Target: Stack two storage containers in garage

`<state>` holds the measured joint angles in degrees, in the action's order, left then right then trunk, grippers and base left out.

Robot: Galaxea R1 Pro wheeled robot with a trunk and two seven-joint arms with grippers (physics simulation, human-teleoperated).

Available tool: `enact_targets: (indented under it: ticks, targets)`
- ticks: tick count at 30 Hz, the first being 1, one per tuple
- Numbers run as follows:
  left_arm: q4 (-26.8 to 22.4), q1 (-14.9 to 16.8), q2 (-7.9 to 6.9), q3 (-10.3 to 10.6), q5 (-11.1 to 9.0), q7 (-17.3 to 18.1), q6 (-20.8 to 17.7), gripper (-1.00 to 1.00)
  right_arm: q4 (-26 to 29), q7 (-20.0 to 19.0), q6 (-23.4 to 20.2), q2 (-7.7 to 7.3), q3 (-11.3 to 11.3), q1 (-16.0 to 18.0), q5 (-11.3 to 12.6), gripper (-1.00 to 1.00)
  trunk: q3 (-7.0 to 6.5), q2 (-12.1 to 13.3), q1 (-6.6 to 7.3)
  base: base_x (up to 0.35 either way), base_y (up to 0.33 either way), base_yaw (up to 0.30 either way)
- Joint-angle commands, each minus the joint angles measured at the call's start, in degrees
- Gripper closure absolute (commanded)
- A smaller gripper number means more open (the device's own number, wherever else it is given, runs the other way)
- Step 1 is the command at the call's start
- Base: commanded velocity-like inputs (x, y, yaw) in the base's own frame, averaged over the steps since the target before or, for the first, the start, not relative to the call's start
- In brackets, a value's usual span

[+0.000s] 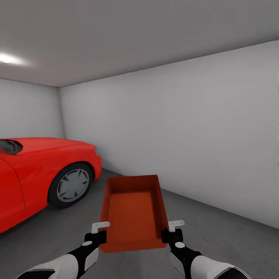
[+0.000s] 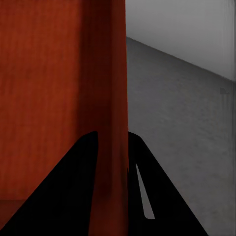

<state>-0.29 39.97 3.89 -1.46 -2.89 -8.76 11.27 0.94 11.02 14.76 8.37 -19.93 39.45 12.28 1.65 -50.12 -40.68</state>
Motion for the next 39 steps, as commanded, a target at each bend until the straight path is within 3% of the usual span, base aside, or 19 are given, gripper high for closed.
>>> enact_targets:
  ticks: [1,39]
  targets:
    - [0.02,0.02,-0.02,-0.56,-1.06,-0.2,0.37,1.0,0.29,-0.91,0.01,0.22,2.97,0.1,-0.24,1.0,0.09,-0.07,-0.04,0.28,0.262,-0.277]
    - [0.02,0.02,-0.02,-0.56,-1.06,-0.2,0.42,1.0,0.29,-0.91,0.01,0.23,2.97,0.1,-0.24,1.0,0.09,-0.07,-0.04,0.28,0.262,-0.278]
